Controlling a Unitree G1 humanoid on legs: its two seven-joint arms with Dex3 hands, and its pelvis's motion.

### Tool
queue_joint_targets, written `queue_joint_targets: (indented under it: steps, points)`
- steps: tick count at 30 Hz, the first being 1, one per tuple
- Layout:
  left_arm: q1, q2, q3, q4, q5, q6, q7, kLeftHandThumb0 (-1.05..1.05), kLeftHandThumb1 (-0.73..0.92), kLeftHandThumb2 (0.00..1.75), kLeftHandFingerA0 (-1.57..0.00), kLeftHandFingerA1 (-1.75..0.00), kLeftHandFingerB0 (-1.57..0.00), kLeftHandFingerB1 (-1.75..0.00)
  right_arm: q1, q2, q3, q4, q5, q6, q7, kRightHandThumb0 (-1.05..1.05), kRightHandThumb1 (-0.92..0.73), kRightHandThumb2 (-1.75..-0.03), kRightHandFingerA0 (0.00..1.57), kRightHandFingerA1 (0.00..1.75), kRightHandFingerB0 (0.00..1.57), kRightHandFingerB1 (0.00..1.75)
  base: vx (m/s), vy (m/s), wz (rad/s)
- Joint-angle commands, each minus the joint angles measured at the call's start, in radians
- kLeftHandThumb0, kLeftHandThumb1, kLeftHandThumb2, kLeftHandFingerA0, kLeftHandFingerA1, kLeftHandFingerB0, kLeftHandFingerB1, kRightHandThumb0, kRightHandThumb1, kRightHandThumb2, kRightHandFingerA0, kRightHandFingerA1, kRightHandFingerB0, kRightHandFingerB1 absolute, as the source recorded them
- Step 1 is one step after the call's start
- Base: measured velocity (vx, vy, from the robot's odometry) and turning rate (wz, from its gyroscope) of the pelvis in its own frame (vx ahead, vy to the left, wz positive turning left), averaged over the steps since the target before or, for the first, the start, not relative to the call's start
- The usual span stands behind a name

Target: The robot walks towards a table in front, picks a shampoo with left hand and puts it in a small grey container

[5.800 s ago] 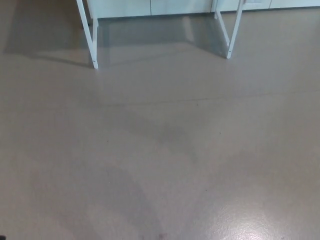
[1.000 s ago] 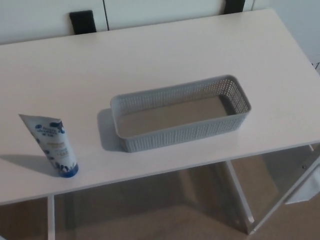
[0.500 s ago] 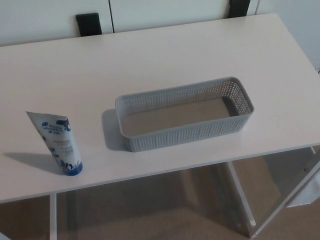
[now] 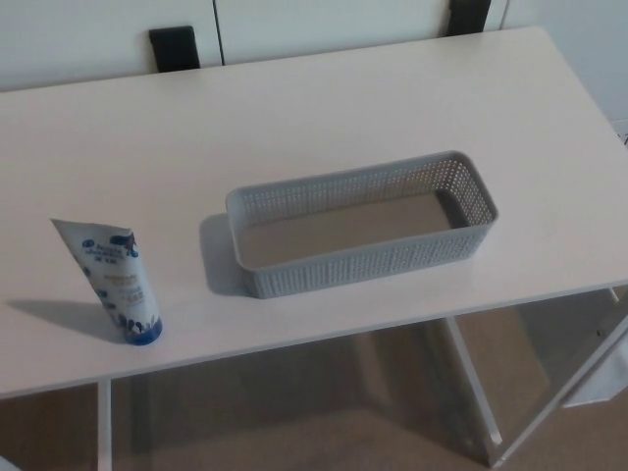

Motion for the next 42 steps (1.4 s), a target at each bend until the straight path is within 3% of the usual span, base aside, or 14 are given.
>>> queue_joint_targets:
  steps: [1, 11, 12, 14, 18, 19, 28, 32, 33, 35, 36, 39, 40, 42]
  points:
    - [-0.169, 0.047, 0.090, -0.253, -0.476, 0.133, 0.012, -0.62, 0.39, 0.70, 0.00, -0.02, 0.00, 0.00, 0.012, -0.014, -0.004, 0.005, -0.005, 0.001, -0.006, -0.29, -0.71, -0.60, 0.72, 0.47, 0.53, 0.39, 0.00, 0.000, 0.00]
    - [-0.479, 0.038, -0.021, -0.020, -0.221, 0.288, 0.132, -0.67, 0.40, 0.73, 0.00, -0.08, 0.00, 0.00, 0.031, -0.021, -0.005, 0.009, -0.006, -0.004, -0.001, -0.29, -0.72, -0.61, 0.70, 0.47, 0.51, 0.39, 0.00, 0.000, 0.00]
    - [-0.497, 0.036, -0.029, -0.002, -0.220, 0.315, 0.141, -0.63, 0.37, 0.70, 0.00, -0.06, 0.00, 0.00, 0.033, -0.018, -0.006, 0.013, -0.006, -0.004, -0.007, -0.37, -0.62, -0.79, 0.66, 0.57, 0.49, 0.50, 0.00, 0.000, 0.00]
    - [-0.531, 0.033, -0.041, 0.025, -0.221, 0.365, 0.163, -0.61, 0.34, 0.67, 0.00, -0.06, 0.00, 0.00, 0.032, -0.017, -0.006, 0.016, -0.006, 0.000, -0.010, -0.28, -0.72, -0.61, 0.68, 0.46, 0.53, 0.40, 0.00, 0.000, 0.00]
    - [-0.603, 0.036, -0.076, 0.107, -0.174, 0.413, 0.178, -0.67, 0.38, 0.71, 0.00, -0.07, 0.00, 0.00, 0.032, -0.019, -0.014, 0.012, 0.004, 0.006, 0.010, -0.30, -0.72, -0.61, 0.67, 0.45, 0.51, 0.39, 0.00, 0.000, 0.00]
    - [-0.627, 0.035, -0.094, 0.132, -0.156, 0.429, 0.186, -0.68, 0.39, 0.72, 0.00, -0.06, 0.00, 0.00, 0.037, -0.021, -0.014, 0.007, 0.005, 0.001, 0.010, -0.37, -0.62, -0.79, 0.61, 0.55, 0.47, 0.49, 0.00, 0.000, 0.00]
    - [-0.723, 0.030, -0.185, 0.260, -0.082, 0.461, 0.185, -0.54, 0.43, 0.65, 0.00, 0.00, 0.00, 0.00, 0.040, -0.022, -0.023, 0.003, 0.007, -0.002, 0.011, -0.37, -0.62, -0.79, 0.62, 0.55, 0.47, 0.49, 0.00, 0.000, 0.00]
    - [-0.766, 0.022, -0.231, 0.343, -0.049, 0.474, 0.180, -0.58, 0.47, 0.55, 0.00, 0.00, 0.00, 0.00, 0.037, -0.022, -0.026, 0.004, 0.004, 0.002, 0.010, -0.29, -0.71, -0.61, 0.68, 0.45, 0.51, 0.39, 0.00, 0.000, 0.00]
    - [-0.779, 0.021, -0.240, 0.363, -0.045, 0.475, 0.175, -0.59, 0.47, 0.55, 0.00, -0.01, 0.00, 0.00, 0.036, -0.025, -0.021, 0.003, -0.003, 0.001, 0.005, -0.37, -0.62, -0.79, 0.62, 0.55, 0.48, 0.49, 0.00, 0.000, 0.00]
    - [-0.798, 0.017, -0.254, 0.397, -0.033, 0.484, 0.178, -0.70, 0.40, 0.74, 0.00, -0.06, 0.00, 0.00, 0.036, -0.023, -0.025, 0.007, -0.001, -0.003, 0.005, -0.29, -0.72, -0.61, 0.68, 0.46, 0.50, 0.39, 0.00, 0.000, 0.00]
    - [-0.808, 0.013, -0.259, 0.415, -0.029, 0.484, 0.176, -0.60, 0.46, 0.54, 0.00, -0.02, 0.00, 0.00, 0.036, -0.024, -0.018, 0.010, -0.010, -0.001, -0.002, -0.29, -0.73, -0.61, 0.68, 0.45, 0.51, 0.39, 0.00, 0.000, 0.00]
    - [-0.829, 0.007, -0.273, 0.453, -0.012, 0.488, 0.176, -0.57, 0.45, 0.54, 0.00, -0.02, 0.00, 0.00, 0.036, -0.023, -0.024, 0.008, -0.003, 0.003, 0.003, -0.29, -0.73, -0.61, 0.67, 0.45, 0.51, 0.39, 0.00, 0.000, 0.00]
    - [-0.840, 0.006, -0.281, 0.470, 0.001, 0.483, 0.178, -0.57, 0.45, 0.54, 0.00, -0.03, 0.00, 0.00, 0.037, -0.022, -0.028, 0.008, 0.002, 0.001, 0.006, -0.37, -0.62, -0.80, 0.63, 0.55, 0.48, 0.49, 0.00, 0.000, 0.00]
    - [-0.844, 0.005, -0.285, 0.475, 0.010, 0.485, 0.181, -0.57, 0.44, 0.54, 0.00, -0.05, 0.00, 0.00, 0.039, -0.019, -0.028, 0.009, 0.000, 0.001, 0.002, -0.30, -0.72, -0.61, 0.68, 0.45, 0.51, 0.39, 0.00, 0.000, 0.00]
